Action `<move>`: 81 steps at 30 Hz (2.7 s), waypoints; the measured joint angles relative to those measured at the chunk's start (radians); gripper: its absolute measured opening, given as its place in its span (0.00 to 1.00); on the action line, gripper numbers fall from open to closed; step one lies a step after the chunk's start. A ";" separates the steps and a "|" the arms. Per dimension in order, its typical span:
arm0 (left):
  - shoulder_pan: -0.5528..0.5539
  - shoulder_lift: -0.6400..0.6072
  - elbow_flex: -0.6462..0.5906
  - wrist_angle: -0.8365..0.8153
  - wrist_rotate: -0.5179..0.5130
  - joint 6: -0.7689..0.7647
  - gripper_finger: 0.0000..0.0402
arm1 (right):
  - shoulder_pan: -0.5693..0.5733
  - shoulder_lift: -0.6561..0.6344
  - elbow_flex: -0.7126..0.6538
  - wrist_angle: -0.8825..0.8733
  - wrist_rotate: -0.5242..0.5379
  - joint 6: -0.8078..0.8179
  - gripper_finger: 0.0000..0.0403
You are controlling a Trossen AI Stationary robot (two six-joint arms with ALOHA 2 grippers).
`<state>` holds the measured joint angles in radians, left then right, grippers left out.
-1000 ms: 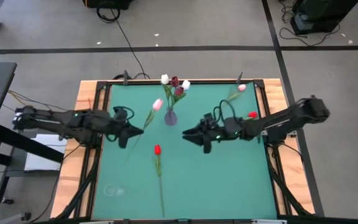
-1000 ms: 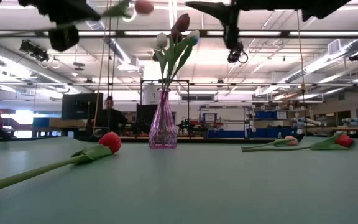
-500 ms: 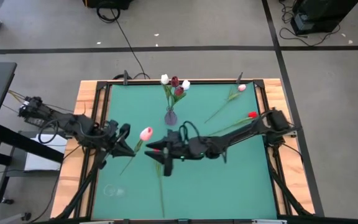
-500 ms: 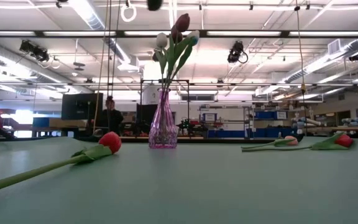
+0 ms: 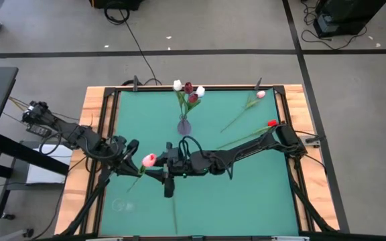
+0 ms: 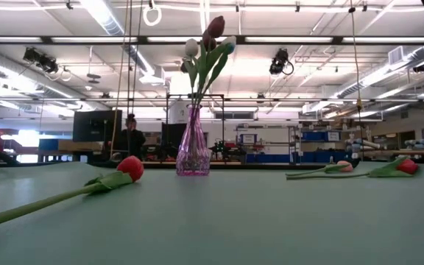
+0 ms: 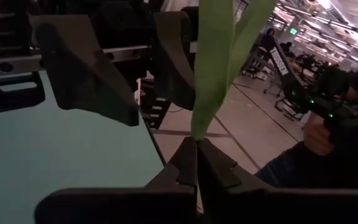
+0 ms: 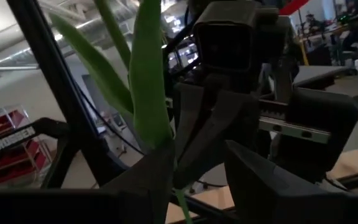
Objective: Sort flowers into vase by color
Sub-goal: Put the left pink tulip into the transparent vase
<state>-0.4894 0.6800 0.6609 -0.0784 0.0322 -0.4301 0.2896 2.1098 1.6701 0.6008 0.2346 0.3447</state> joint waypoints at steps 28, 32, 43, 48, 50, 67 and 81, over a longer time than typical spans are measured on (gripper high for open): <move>-0.018 -0.045 0.000 -0.001 -0.084 0.008 0.01 | 0.001 -0.010 0.001 0.087 -0.030 -0.007 0.41; -0.018 -0.045 0.000 -0.002 -0.095 0.032 0.01 | -0.006 -0.010 0.001 0.085 -0.040 -0.007 0.38; -0.018 -0.044 0.000 -0.003 -0.097 0.038 0.01 | -0.038 -0.008 0.001 0.082 -0.046 0.003 0.38; -0.018 -0.044 0.000 -0.003 -0.100 0.058 0.01 | -0.041 -0.008 0.001 0.063 -0.059 0.004 0.35; -0.018 -0.044 0.000 -0.009 -0.110 0.058 0.01 | -0.045 -0.008 0.001 0.056 -0.076 0.003 0.29; -0.031 -0.144 0.000 -0.217 -0.165 -0.046 0.40 | -0.047 -0.004 0.236 -0.351 -0.019 -0.128 0.01; -0.093 -0.343 0.000 -0.583 -0.158 -0.130 0.43 | -0.030 0.189 0.505 -0.441 -0.139 -0.088 0.00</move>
<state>-0.5827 0.3370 0.6613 -0.6617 -0.1261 -0.5606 0.2596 2.2985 2.1755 0.1596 0.0958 0.2563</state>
